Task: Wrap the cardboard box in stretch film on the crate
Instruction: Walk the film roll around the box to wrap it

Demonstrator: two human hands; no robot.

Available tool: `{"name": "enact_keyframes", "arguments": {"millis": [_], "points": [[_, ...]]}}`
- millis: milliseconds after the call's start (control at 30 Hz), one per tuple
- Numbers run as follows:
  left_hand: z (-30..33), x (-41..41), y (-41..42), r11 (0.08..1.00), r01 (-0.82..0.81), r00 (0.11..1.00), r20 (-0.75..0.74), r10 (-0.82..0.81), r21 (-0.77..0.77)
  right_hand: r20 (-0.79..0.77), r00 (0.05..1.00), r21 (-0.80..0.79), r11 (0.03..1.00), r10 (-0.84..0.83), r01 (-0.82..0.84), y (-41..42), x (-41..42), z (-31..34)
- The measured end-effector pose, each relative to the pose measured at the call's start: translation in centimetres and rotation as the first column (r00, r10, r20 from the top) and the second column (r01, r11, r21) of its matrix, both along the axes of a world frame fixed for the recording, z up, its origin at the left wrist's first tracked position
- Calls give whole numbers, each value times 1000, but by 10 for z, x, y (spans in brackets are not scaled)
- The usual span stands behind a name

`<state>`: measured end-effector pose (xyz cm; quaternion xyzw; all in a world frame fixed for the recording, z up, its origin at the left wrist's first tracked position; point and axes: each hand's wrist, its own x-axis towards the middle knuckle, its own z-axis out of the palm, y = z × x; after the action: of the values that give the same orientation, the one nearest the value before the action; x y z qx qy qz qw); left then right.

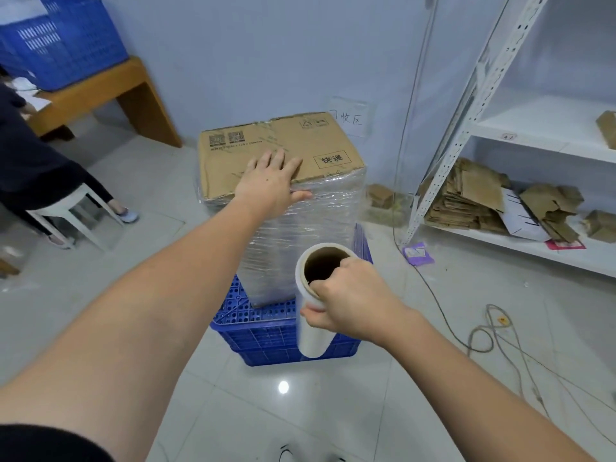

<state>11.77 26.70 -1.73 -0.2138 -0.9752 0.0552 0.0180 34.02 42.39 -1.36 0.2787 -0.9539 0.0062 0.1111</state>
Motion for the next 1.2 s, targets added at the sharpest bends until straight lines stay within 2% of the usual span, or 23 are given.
{"name": "enact_keyframes", "arguments": {"millis": [200, 367, 533, 733, 933, 1200], "points": [[0, 5, 4, 1000, -3, 1000, -7, 3, 2, -36, 998, 121, 992, 49, -44, -9, -1, -14], [0, 8, 4, 1000, -10, 1000, -6, 10, 3, -29, 994, 100, 989, 108, -105, -9, 2, -24], [0, 7, 3, 1000, -11, 1000, -7, 12, 17, -48, 999, 68, 998, 20, -16, -7, 2, -9], [-1, 3, -2, 999, -6, 1000, -2, 6, 48, -11, 1000, 41, 999, -7, 7, -19, -3, -8], [-3, 5, -5, 997, -3, 1000, -1, 3, 82, -3, 992, -26, 992, -125, 125, -46, -11, -8], [0, 11, -7, 986, 40, 996, 77, -53, 164, 44, 966, 89, 964, -256, 252, -97, -21, -14]]}}
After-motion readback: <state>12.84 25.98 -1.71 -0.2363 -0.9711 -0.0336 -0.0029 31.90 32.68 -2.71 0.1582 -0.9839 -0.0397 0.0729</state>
